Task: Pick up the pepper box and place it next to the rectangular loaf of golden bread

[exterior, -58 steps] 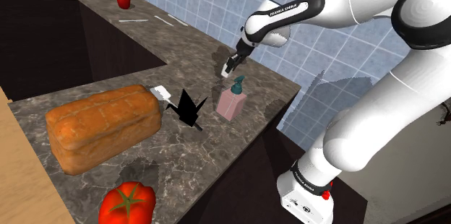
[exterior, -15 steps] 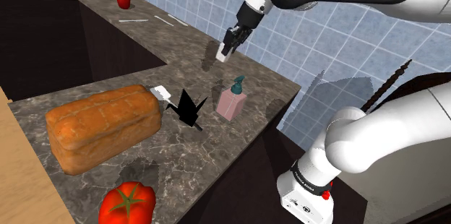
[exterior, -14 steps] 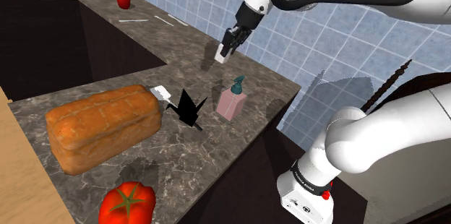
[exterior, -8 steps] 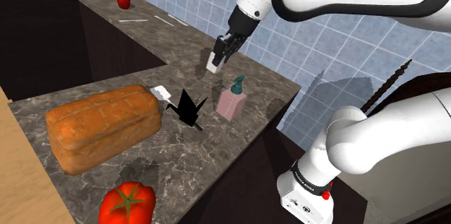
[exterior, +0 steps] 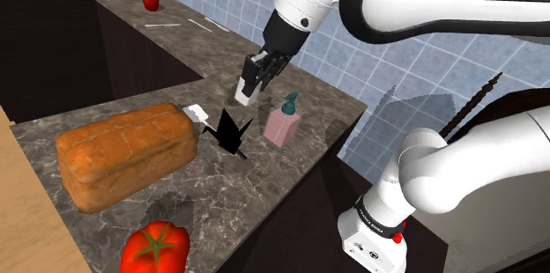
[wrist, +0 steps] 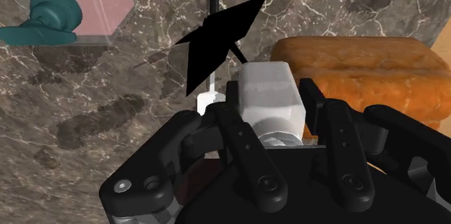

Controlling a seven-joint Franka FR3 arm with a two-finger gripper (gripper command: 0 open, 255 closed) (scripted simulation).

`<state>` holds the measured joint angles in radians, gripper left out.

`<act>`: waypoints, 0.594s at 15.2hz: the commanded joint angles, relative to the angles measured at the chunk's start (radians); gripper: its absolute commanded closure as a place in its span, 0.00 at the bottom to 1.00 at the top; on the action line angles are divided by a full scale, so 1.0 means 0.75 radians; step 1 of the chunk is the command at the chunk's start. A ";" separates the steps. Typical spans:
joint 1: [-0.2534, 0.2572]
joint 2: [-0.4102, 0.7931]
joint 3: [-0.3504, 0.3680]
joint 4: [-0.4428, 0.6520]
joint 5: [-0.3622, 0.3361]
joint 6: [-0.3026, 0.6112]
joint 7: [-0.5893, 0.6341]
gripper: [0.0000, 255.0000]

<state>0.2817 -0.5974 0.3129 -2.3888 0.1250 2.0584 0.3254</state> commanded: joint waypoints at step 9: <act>0.054 0.124 0.315 0.166 0.024 -0.021 0.364 1.00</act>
<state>0.3224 -0.5223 0.5229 -2.2805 0.1453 2.0386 0.5683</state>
